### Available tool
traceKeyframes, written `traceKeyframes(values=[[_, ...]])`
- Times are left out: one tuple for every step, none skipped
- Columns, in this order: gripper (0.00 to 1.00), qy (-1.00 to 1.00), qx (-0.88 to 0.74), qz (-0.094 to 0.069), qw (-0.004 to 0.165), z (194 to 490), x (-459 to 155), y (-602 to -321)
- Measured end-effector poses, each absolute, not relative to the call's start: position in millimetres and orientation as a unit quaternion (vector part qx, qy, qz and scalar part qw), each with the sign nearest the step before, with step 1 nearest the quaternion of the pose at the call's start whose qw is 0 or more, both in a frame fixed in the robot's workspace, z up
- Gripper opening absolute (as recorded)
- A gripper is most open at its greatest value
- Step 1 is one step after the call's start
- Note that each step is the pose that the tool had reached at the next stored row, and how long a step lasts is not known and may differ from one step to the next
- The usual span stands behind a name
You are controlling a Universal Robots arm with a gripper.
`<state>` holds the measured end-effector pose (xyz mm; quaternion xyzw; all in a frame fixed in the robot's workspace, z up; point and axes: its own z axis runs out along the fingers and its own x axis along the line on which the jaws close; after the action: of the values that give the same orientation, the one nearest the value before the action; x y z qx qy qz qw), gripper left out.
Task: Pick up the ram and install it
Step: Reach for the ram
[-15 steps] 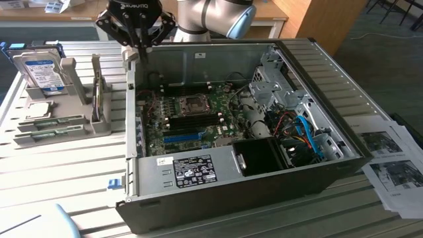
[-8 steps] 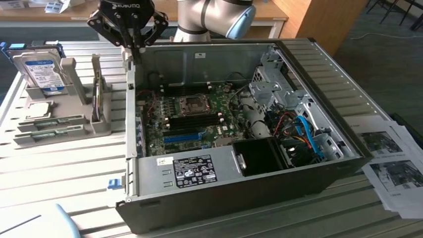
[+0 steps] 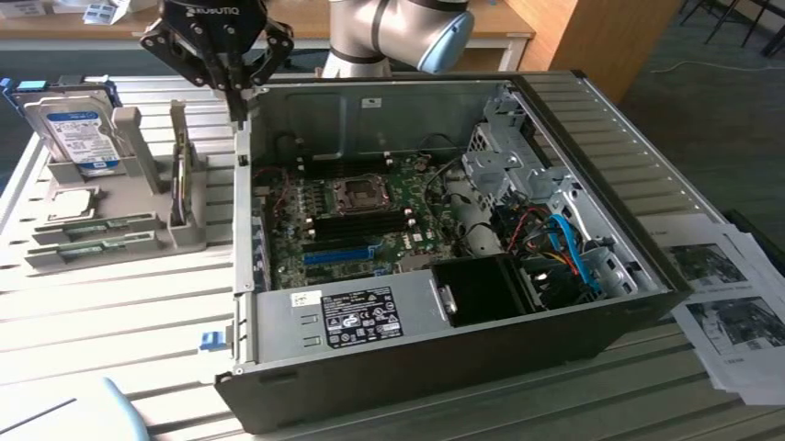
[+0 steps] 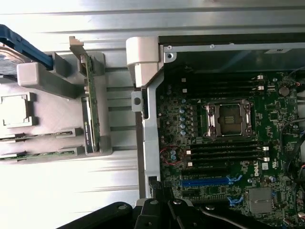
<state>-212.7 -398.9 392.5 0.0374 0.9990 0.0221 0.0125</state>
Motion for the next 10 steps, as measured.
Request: traceKeyframes(values=[[0.09, 0.999, 0.037, 0.022, 0.012, 392.5, -215.2, -398.8], [0.09, 0.999, 0.037, 0.022, 0.013, 392.4, -217.7, -398.8], [0.09, 0.999, 0.037, 0.022, 0.013, 392.4, -220.2, -398.8], [0.09, 0.999, 0.037, 0.022, 0.012, 392.4, -222.7, -398.9], [0.09, 0.999, 0.037, 0.022, 0.012, 392.4, -225.3, -398.9], [0.09, 0.999, 0.037, 0.022, 0.012, 392.3, -227.9, -398.9], [0.09, 0.999, 0.037, 0.022, 0.012, 392.3, -230.4, -398.8], [0.09, 0.999, 0.037, 0.022, 0.012, 392.3, -232.9, -398.9], [0.09, 0.999, 0.037, 0.022, 0.012, 392.2, -235.4, -398.8], [0.09, 0.999, 0.037, 0.022, 0.013, 392.2, -237.8, -398.8]])
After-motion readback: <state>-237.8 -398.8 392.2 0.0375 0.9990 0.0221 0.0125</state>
